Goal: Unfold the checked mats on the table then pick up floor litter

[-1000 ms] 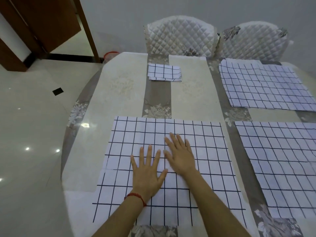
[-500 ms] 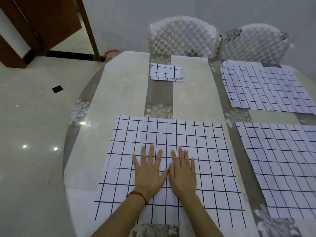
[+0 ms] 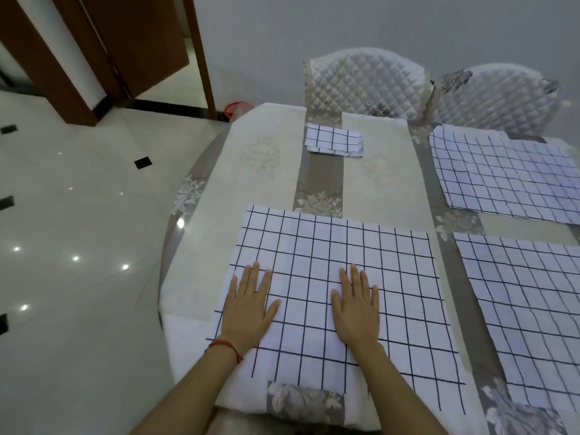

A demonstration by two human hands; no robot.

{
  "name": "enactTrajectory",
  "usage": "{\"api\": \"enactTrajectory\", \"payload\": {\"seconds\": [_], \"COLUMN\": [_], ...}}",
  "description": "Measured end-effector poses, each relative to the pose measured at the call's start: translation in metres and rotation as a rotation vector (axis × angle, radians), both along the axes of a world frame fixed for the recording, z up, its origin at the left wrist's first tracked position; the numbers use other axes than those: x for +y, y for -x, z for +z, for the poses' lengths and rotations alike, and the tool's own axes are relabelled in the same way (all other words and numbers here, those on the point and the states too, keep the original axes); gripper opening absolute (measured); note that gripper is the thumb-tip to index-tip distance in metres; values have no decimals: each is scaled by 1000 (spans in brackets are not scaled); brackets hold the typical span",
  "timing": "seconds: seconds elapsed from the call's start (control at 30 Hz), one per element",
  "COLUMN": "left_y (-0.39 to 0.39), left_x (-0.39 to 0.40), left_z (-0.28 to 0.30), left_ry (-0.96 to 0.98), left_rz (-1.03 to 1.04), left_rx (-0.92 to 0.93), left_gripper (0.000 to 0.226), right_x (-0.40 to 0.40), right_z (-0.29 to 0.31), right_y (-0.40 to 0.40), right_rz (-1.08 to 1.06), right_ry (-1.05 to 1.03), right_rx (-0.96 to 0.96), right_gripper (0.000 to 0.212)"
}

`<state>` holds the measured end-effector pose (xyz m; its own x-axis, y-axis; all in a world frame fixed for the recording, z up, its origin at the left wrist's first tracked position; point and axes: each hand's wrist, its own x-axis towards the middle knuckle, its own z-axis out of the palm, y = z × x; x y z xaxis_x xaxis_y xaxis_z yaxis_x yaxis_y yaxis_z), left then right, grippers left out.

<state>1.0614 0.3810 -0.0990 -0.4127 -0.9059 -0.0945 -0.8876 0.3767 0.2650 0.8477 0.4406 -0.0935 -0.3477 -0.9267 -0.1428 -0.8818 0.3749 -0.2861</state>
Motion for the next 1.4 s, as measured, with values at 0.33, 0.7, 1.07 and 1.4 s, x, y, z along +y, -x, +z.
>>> {"api": "enactTrajectory", "payload": {"seconds": [0.33, 0.7, 1.07, 1.4], "left_y": [-66, -250, -436, -543], "left_x": [35, 174, 306, 248], "left_z": [68, 69, 13, -8], "left_ry": [-9, -152, -324, -486], "left_rz": [303, 992, 1518, 1589], "left_rx": [282, 500, 719, 778], "left_gripper": [52, 38, 33, 27], "right_x": [-3, -3, -16, -43], "right_z": [68, 82, 20, -27], "right_y": [-46, -236, -424, -470], "right_rz": [164, 723, 809, 464], "right_ry": [121, -85, -421, -579], "right_rx": [-356, -462, -384, -448], "right_gripper": [48, 43, 45, 39]}}
